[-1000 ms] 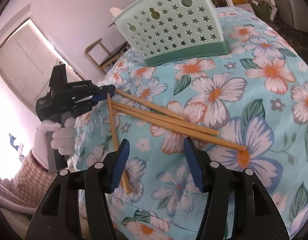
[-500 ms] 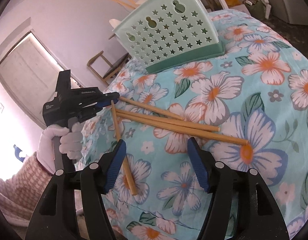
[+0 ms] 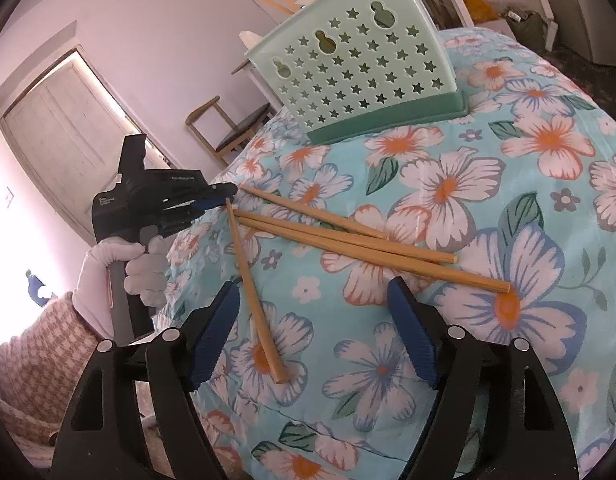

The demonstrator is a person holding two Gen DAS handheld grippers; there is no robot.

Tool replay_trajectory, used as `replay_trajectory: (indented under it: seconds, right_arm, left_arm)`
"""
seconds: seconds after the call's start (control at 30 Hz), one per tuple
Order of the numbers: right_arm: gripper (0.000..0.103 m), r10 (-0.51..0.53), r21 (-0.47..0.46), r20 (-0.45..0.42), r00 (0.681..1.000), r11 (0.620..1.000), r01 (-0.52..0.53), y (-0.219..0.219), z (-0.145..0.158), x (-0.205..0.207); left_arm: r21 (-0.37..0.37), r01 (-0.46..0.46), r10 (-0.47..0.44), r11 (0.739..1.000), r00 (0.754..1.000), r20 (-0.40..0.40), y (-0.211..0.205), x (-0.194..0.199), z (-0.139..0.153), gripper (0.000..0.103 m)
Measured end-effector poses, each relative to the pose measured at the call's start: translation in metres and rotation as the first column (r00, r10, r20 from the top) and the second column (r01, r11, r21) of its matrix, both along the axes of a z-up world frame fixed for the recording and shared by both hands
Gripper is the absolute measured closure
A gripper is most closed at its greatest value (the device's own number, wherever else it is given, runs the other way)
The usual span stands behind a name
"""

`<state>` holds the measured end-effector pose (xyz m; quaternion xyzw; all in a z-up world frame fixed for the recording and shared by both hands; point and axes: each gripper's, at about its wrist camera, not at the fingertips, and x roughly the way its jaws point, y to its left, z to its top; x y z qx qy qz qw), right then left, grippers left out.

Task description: Organize utensils

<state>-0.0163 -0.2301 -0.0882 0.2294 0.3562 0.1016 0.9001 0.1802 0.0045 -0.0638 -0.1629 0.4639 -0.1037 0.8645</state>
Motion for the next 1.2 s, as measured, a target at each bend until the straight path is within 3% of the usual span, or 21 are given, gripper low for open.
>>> replay_trajectory:
  seconds: [0.43,0.77,1.0,1.2]
  right_arm:
    - [0.020,-0.011,-0.001,-0.023,1.000,1.000,0.011,0.006,0.001,0.007]
    - [0.020,-0.030,0.021,-0.054,0.998,0.999,0.032,0.004,0.002,0.012]
    - [0.020,-0.036,0.031,-0.074,0.997,0.999,0.039,0.003,0.003,0.015]
    - [0.016,-0.042,0.012,-0.076,0.996,0.999,0.043,0.009,0.003,0.020]
  left_arm:
    - [-0.139,0.066,-0.057,0.988,0.996,0.074,0.013,-0.011,0.014,0.092]
    - [-0.278,0.163,-0.140,0.947,0.985,0.099,0.014,-0.028,0.015,0.091]
    - [-0.318,0.166,-0.149,0.933,0.986,0.079,0.025,-0.033,0.004,0.070]
    - [-0.361,0.194,-0.174,0.912,0.981,0.089,0.038,-0.041,0.003,0.063]
